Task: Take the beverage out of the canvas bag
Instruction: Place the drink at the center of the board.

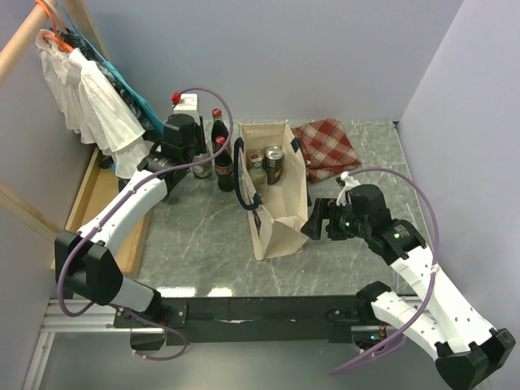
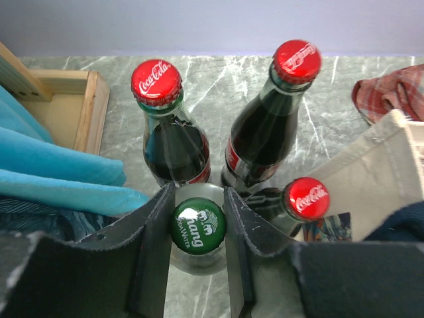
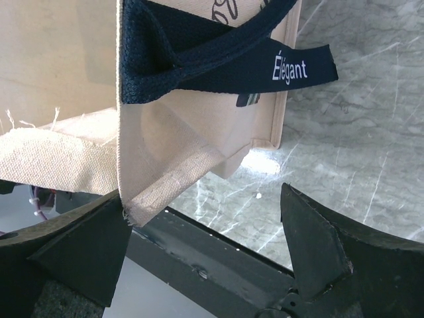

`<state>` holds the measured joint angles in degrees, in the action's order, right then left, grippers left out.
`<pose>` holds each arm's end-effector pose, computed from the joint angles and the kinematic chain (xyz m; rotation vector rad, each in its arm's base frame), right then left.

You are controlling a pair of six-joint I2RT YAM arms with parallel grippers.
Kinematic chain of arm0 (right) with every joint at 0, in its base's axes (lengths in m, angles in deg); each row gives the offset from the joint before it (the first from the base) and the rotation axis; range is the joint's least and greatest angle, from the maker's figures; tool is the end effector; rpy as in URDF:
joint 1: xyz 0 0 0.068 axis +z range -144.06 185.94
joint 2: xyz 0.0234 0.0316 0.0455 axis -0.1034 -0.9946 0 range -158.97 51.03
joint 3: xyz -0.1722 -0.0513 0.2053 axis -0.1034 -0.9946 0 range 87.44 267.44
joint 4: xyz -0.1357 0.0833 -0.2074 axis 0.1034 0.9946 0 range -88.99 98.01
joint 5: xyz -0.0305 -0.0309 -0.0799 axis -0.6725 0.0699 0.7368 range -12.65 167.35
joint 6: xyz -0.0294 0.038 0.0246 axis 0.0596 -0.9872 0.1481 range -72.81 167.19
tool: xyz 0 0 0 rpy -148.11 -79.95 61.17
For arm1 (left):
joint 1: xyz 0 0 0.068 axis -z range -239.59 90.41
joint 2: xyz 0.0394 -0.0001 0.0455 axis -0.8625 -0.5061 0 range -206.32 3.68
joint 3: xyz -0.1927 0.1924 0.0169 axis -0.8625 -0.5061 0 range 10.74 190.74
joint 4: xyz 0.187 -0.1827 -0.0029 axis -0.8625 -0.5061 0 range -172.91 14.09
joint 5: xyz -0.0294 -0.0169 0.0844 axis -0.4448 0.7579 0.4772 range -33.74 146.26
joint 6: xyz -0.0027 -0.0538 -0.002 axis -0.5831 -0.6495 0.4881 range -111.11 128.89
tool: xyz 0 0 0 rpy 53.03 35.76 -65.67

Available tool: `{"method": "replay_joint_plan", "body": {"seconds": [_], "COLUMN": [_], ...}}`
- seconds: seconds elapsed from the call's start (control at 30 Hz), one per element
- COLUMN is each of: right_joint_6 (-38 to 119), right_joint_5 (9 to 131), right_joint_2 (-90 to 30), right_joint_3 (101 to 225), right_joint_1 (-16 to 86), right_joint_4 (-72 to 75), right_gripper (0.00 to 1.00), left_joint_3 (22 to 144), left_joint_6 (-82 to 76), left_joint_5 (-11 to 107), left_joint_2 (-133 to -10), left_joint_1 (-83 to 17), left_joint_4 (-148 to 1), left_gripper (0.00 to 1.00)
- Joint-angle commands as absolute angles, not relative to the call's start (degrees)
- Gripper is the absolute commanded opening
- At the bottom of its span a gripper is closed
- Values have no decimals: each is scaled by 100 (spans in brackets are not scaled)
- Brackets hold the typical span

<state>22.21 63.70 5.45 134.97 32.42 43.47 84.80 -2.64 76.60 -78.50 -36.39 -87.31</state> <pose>0.1401 0.0791 0.2999 -0.1612 2.3593 0.7270 0.3139 -0.1211 0.3640 -0.0456 1.8894 -0.0746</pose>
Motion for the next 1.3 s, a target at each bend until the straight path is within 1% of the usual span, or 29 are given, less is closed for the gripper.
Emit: {"method": "replay_joint_plan", "body": {"seconds": [0.0, 0.37, 1.27], "right_joint_6": [2407, 2416, 2407], "right_joint_5": [6601, 6618, 6618], "right_joint_2": [542, 533, 551], "right_joint_3": [13393, 13376, 13340], "right_joint_1": [3283, 3292, 3292], "right_joint_4": [4601, 4592, 4557], "right_gripper": [93, 93, 93], "left_joint_3": [8536, 8167, 7727], "left_joint_6": [-350, -464, -675], "left_joint_5": [7736, 7753, 7762], "left_joint_2": [-7745, -8017, -8439], "left_joint_1": [-3692, -3753, -3771], "left_joint_4": [-7372, -6889, -6229], "left_gripper": [1, 1, 1]}}
